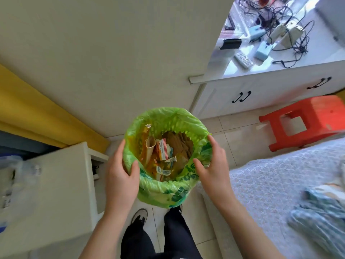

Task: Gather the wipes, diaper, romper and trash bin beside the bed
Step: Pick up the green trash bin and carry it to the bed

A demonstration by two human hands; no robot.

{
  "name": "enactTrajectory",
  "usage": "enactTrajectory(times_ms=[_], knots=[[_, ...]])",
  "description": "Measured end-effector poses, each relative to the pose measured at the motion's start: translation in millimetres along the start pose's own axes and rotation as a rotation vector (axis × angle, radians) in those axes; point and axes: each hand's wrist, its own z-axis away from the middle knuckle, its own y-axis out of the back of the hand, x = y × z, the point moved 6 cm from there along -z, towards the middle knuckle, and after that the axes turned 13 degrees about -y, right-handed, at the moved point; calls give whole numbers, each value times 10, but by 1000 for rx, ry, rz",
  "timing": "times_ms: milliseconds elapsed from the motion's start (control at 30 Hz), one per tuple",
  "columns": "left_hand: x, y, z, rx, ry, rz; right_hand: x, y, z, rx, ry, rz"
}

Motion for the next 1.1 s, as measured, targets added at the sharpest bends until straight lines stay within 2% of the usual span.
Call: enactTrajectory(times_ms=[233, 500, 867, 1100], knots=[[-167, 318, 123, -193, -58, -14, 120, -51, 665, 171, -151, -21], [-262, 447, 360, -438, -127, -3, 366, -69, 1485, 278, -351, -273], [106, 153, 899, -594, -274, 153, 1118, 163, 2507, 503, -595, -512], [458, -112, 1654, -764, -405, 177, 1694, 310, 3470, 674, -703, -611]])
